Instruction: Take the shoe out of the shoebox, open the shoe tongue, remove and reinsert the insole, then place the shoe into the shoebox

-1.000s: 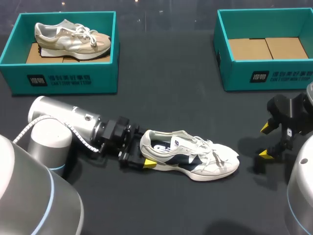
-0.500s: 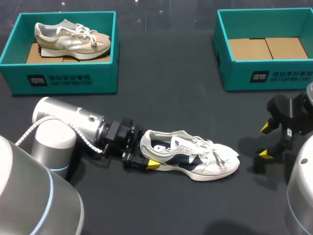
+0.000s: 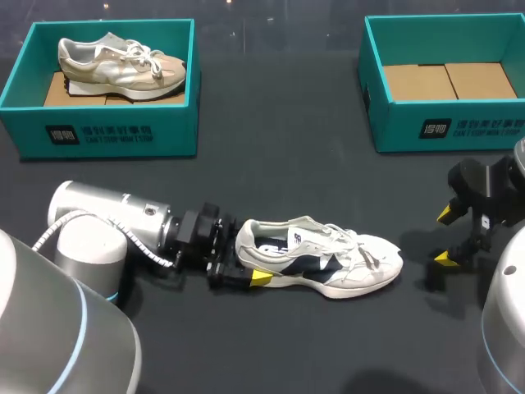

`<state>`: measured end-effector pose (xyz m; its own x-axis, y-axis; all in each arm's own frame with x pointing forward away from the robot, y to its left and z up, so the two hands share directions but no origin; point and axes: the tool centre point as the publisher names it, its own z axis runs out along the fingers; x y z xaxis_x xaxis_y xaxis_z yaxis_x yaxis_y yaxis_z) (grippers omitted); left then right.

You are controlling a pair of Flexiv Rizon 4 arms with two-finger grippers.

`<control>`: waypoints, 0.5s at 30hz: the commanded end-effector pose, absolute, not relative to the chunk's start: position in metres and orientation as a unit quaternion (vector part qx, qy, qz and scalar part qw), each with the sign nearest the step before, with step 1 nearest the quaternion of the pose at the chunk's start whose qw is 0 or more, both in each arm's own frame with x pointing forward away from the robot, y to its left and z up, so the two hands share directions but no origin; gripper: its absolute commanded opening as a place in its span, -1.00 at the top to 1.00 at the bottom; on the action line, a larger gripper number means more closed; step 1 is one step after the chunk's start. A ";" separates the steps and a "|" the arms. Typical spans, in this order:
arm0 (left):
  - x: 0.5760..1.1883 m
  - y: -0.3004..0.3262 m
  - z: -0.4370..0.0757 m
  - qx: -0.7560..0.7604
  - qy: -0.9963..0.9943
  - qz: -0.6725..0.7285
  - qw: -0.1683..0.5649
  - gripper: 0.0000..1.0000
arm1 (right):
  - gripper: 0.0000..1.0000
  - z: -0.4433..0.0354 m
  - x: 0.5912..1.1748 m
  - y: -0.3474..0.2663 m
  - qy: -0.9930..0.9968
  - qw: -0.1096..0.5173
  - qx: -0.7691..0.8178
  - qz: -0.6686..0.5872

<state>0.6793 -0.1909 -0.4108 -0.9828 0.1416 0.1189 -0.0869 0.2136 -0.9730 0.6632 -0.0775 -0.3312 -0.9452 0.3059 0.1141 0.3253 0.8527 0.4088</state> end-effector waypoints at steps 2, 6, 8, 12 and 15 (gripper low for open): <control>0.675 -0.192 -0.412 -0.003 -0.776 0.627 0.073 1.00 | -1.00 -0.332 0.662 -0.077 -0.962 0.021 -0.165 -0.215; 0.676 -0.192 -0.412 -0.001 -0.776 0.627 0.070 1.00 | -1.00 -0.332 0.662 -0.077 -0.962 0.021 -0.165 -0.215; 0.676 -0.192 -0.412 0.000 -0.776 0.627 0.073 1.00 | -1.00 -0.332 0.662 -0.077 -0.962 0.021 -0.165 -0.215; 0.676 -0.192 -0.412 0.000 -0.776 0.627 0.073 1.00 | -1.00 -0.332 0.662 -0.077 -0.962 0.021 -0.165 -0.215; 0.676 -0.192 -0.412 0.000 -0.776 0.627 0.073 1.00 | -1.00 -0.332 0.662 -0.077 -0.962 0.021 -0.165 -0.215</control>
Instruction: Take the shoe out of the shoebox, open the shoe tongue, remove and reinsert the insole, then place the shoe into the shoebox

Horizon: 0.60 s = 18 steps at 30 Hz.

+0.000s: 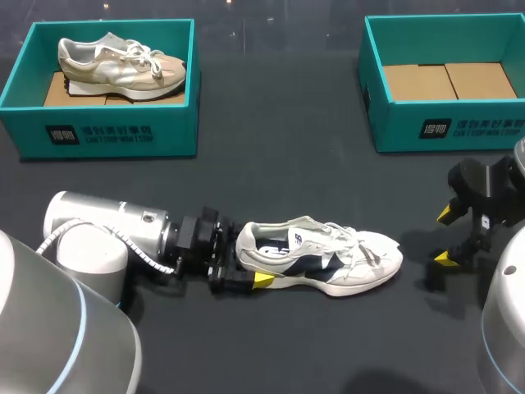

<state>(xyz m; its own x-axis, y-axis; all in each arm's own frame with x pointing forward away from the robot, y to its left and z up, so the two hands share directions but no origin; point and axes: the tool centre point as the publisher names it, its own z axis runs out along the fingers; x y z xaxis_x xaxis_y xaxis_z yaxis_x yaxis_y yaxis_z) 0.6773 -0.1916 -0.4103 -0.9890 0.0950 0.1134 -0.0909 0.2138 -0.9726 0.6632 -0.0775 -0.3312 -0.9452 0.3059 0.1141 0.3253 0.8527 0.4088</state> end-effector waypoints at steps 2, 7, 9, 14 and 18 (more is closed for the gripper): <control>0.676 -0.192 -0.412 0.000 -0.776 0.627 0.073 1.00 | -1.00 -0.332 0.662 -0.077 -0.962 0.021 -0.165 -0.215; 0.676 -0.192 -0.412 0.000 -0.776 0.627 0.073 1.00 | -1.00 -0.332 0.662 -0.077 -0.962 0.021 -0.165 -0.215; 0.676 -0.192 -0.412 0.000 -0.776 0.627 0.073 1.00 | -1.00 -0.326 0.665 -0.076 -0.956 0.029 -0.200 -0.213; 0.676 -0.192 -0.412 0.000 -0.776 0.627 0.073 1.00 | -1.00 -0.306 0.664 -0.054 -0.935 0.034 -0.310 -0.167; 0.676 -0.192 -0.412 0.000 -0.776 0.627 0.073 1.00 | -1.00 -0.295 0.655 -0.035 -0.913 0.028 -0.384 -0.138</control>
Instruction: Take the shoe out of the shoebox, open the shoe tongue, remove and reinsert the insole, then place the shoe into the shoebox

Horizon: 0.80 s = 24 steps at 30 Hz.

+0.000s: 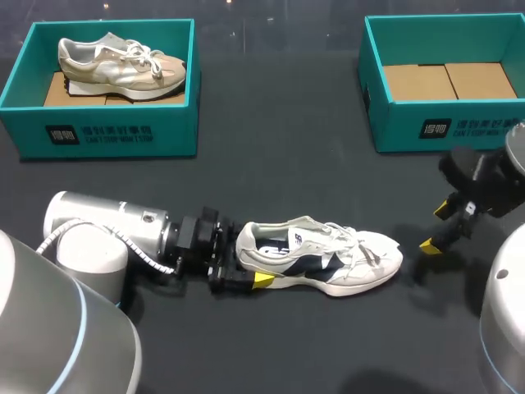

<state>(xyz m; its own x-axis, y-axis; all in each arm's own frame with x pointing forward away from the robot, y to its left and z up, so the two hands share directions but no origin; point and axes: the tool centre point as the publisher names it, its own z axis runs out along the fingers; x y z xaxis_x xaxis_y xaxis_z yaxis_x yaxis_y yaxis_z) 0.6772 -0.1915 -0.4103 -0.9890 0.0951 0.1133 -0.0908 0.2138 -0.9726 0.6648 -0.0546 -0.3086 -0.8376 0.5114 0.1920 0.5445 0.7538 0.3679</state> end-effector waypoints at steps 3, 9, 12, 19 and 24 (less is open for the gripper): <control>0.676 -0.192 -0.412 0.000 -0.776 0.627 0.073 1.00 | -1.00 -0.287 0.649 -0.016 -0.893 0.026 -0.434 -0.113; 0.676 -0.192 -0.412 0.000 -0.776 0.627 0.073 1.00 | -1.00 -0.271 0.635 0.025 -0.860 0.026 -0.500 -0.095; 0.676 -0.192 -0.412 0.000 -0.776 0.627 0.073 1.00 | -1.00 -0.271 0.635 0.025 -0.860 0.026 -0.500 -0.095; 0.676 -0.192 -0.412 0.000 -0.776 0.627 0.073 1.00 | -1.00 -0.271 0.635 0.025 -0.860 0.026 -0.500 -0.095; 0.676 -0.192 -0.412 0.000 -0.776 0.627 0.073 1.00 | -1.00 -0.261 0.633 0.074 -0.828 0.005 -0.559 -0.045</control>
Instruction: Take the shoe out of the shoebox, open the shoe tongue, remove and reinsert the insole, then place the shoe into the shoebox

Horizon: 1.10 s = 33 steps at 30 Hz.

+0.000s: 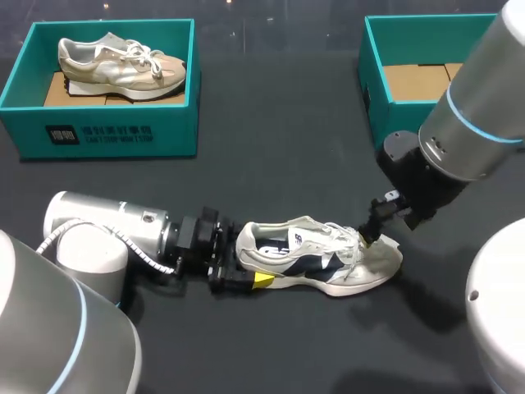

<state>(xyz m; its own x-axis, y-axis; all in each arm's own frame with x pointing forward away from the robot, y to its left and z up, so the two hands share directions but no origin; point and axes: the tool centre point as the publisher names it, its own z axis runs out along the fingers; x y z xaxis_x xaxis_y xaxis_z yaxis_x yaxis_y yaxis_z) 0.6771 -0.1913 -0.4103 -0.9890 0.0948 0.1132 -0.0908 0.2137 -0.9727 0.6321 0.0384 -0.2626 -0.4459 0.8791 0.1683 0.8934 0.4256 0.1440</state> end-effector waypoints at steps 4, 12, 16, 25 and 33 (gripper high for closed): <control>0.676 -0.192 -0.412 0.000 -0.776 0.627 0.073 1.00 | -1.00 -0.260 0.638 0.111 -0.812 -0.001 -0.584 0.001; 0.676 -0.192 -0.412 0.000 -0.776 0.627 0.073 1.00 | -1.00 -0.263 0.638 0.135 -0.802 -0.002 -0.597 0.029; 0.676 -0.192 -0.412 0.000 -0.776 0.627 0.073 1.00 | -1.00 -0.263 0.638 0.135 -0.802 -0.002 -0.597 0.029; 0.676 -0.192 -0.412 0.000 -0.776 0.627 0.073 1.00 | -1.00 -0.271 0.641 0.172 -0.758 -0.031 -0.649 0.059; 0.676 -0.192 -0.412 0.000 -0.776 0.627 0.073 1.00 | -1.00 -0.281 0.639 0.182 -0.700 -0.047 -0.706 0.100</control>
